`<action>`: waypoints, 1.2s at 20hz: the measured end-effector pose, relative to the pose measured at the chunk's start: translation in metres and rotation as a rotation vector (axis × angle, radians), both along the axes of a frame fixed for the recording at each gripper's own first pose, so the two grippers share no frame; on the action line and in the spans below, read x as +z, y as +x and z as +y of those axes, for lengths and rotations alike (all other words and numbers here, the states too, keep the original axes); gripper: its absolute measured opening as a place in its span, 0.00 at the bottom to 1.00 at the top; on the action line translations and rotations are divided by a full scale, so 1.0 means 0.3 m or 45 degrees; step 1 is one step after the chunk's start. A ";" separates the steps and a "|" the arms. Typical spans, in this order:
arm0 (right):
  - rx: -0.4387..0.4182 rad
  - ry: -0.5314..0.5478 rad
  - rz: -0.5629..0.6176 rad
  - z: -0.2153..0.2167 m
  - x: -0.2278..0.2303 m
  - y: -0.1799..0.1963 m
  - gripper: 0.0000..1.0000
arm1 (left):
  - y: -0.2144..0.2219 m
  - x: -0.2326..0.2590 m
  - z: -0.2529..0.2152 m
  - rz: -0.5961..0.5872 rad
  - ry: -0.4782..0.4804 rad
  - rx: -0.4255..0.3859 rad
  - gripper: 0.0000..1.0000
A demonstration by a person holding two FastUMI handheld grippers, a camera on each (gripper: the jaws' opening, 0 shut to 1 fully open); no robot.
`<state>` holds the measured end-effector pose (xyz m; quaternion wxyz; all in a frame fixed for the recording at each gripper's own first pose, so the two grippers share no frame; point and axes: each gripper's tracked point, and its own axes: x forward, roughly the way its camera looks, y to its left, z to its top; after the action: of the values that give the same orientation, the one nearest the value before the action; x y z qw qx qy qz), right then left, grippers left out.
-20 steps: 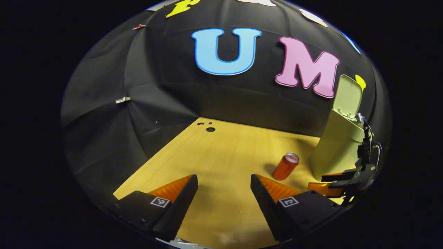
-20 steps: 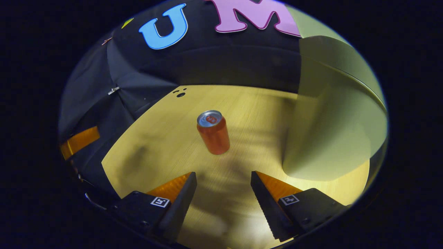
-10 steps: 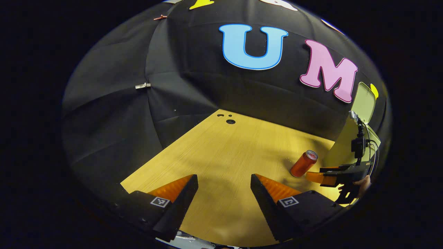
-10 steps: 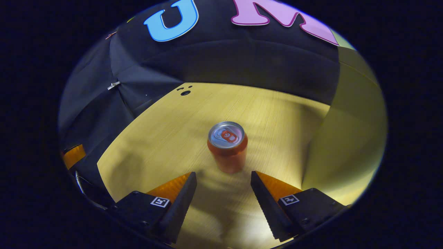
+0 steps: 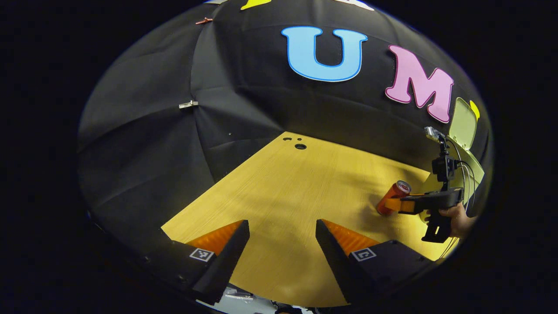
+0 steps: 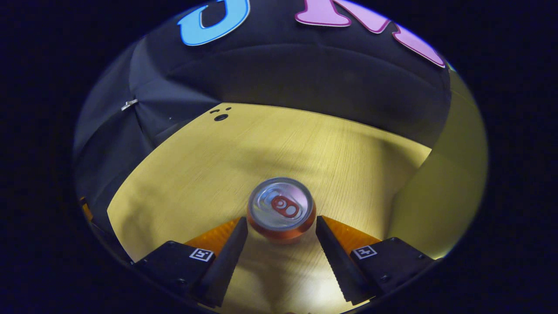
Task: Press the lid of the desktop garbage bin to open it, pick up the crumpled paper on the desktop and throw it into the bin, then pick up the pop can on the desktop and drop it into the bin, and finally close the garbage bin lid.
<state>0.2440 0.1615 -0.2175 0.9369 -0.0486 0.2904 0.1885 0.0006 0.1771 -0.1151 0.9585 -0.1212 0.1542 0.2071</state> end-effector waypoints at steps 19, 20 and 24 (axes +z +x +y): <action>0.062 -0.011 -0.119 0.002 0.189 -0.068 0.83 | 0.024 0.020 -0.060 -0.027 0.008 -0.063 0.98; 0.071 -0.001 -0.136 0.003 0.231 -0.086 0.83 | 0.025 0.025 -0.063 -0.034 0.010 -0.072 0.98; 0.088 0.001 -0.254 -0.022 0.436 -0.154 0.83 | 0.021 0.027 -0.077 -0.055 0.014 -0.123 0.98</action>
<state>0.1977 0.1549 -0.0866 0.9541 -0.0766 0.1939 0.2152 0.0070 0.1540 -0.1069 0.9711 -0.1127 0.1380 0.1590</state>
